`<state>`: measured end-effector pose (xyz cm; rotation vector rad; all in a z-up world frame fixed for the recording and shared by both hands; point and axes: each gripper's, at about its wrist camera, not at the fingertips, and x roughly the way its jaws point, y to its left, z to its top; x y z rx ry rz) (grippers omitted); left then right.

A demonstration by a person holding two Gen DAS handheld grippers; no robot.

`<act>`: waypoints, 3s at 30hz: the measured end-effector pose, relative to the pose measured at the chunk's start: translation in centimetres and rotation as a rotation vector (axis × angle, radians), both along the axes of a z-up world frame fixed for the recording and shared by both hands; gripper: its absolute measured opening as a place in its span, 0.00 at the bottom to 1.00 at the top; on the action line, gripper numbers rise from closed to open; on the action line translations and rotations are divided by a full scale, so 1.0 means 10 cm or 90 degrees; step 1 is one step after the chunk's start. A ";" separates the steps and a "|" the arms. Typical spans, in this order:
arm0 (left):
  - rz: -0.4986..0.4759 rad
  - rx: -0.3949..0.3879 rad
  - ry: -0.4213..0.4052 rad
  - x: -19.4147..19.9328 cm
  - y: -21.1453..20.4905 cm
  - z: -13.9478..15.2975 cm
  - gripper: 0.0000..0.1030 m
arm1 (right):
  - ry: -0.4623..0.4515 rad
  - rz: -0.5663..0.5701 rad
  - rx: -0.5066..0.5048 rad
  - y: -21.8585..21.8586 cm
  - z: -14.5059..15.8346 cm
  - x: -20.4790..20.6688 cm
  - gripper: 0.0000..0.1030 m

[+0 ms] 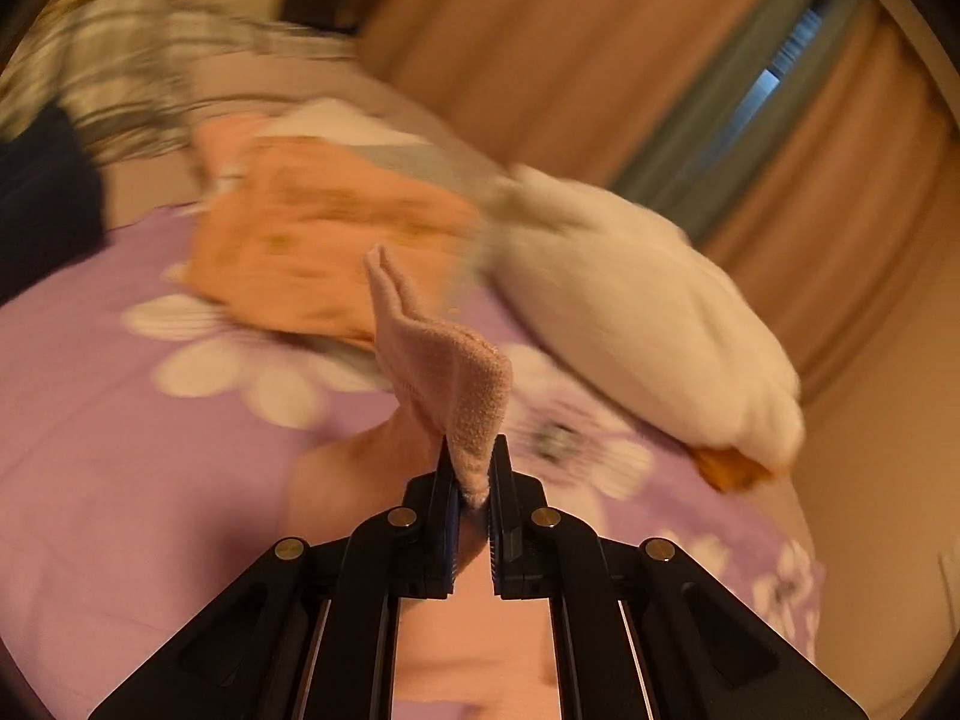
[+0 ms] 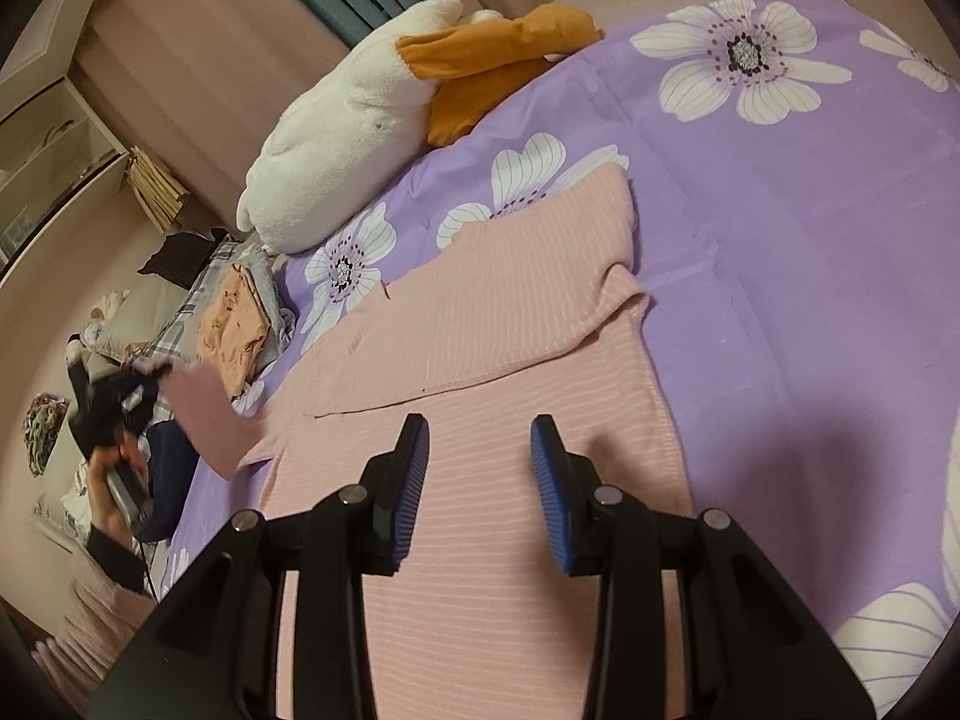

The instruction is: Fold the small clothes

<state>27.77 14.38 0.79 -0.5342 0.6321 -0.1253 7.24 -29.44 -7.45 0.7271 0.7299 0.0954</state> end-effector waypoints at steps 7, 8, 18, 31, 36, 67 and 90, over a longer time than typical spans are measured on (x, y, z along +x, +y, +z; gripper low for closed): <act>-0.154 0.060 -0.002 0.07 -1.46 0.02 0.04 | 0.000 -0.015 -0.015 -0.19 0.00 -0.18 0.35; -0.173 0.074 0.000 0.07 -1.67 -0.02 0.04 | 0.001 -0.018 -0.016 -0.21 -0.01 -0.20 0.35; -0.324 0.179 0.069 -0.11 -3.12 -0.72 0.04 | 0.024 -0.052 0.001 -0.45 -0.19 -0.34 0.36; -0.419 0.148 0.106 -0.39 -2.63 -0.79 0.60 | -0.010 0.011 0.097 -0.35 -0.10 0.51 0.53; -0.308 0.087 0.082 -0.18 -1.80 -0.76 0.60 | 0.032 0.028 0.091 -0.25 -0.19 1.07 0.53; -0.189 -0.079 0.217 0.18 -0.60 -1.36 0.28 | 0.118 0.017 0.013 -0.05 -0.40 1.52 0.48; -0.151 0.131 0.202 0.06 -0.79 -1.19 0.11 | 0.094 0.080 -0.129 0.18 -0.20 1.36 0.12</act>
